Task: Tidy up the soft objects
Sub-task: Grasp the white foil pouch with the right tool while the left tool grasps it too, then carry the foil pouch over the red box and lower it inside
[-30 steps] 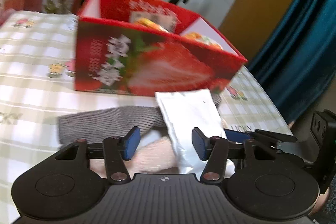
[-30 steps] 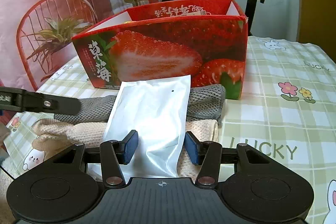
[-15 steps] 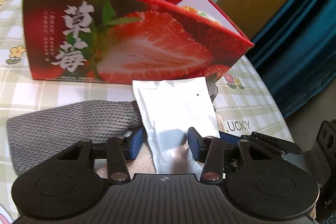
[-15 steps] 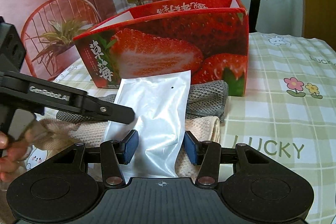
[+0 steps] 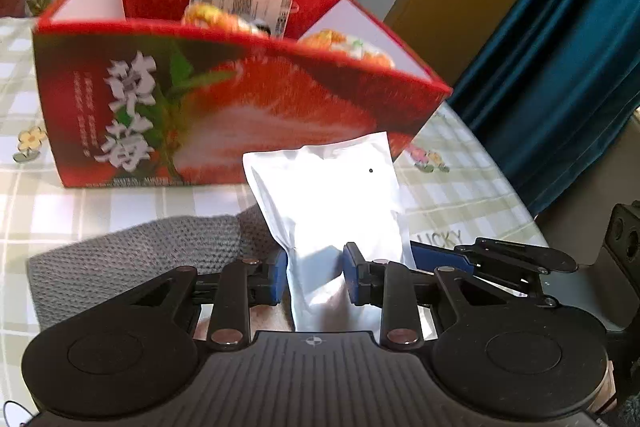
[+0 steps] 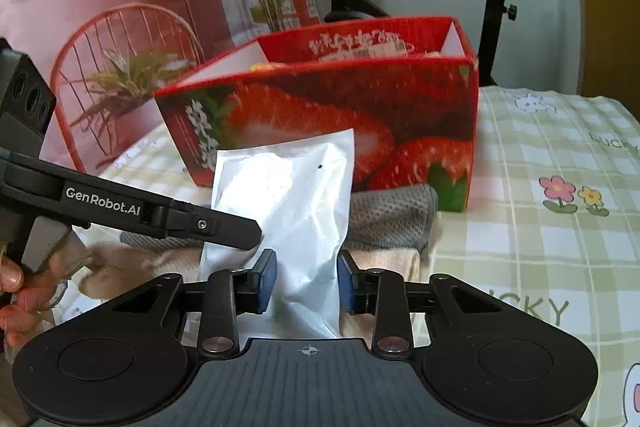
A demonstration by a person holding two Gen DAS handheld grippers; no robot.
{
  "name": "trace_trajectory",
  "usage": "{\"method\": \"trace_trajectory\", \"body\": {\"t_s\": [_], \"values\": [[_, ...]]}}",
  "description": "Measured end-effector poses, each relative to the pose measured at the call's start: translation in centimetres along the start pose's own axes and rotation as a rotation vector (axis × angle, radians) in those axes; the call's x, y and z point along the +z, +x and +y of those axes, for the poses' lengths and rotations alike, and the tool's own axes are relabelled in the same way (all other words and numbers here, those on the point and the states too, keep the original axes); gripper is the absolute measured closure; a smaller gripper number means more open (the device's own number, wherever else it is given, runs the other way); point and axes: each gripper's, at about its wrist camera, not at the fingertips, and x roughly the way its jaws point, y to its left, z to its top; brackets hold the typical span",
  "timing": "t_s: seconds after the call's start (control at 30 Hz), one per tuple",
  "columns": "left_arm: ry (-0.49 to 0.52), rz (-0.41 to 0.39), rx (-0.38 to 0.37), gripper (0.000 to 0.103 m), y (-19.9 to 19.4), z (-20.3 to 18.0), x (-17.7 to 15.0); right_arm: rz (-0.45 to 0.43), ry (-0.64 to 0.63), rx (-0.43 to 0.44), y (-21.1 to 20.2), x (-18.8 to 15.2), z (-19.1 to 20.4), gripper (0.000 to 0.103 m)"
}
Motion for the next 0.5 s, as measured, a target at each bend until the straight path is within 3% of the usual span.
{"method": "trace_trajectory", "body": {"t_s": [0.2,0.5], "values": [[0.028,-0.097,-0.006,0.072,-3.0,-1.4,1.7,-0.066,-0.04,0.017,-1.7,2.5,1.0,0.074],[0.059,-0.244,-0.003,0.072,-7.0,-2.3,7.7,-0.188,-0.158,0.024,-3.3,10.2,2.1,0.074]]}}
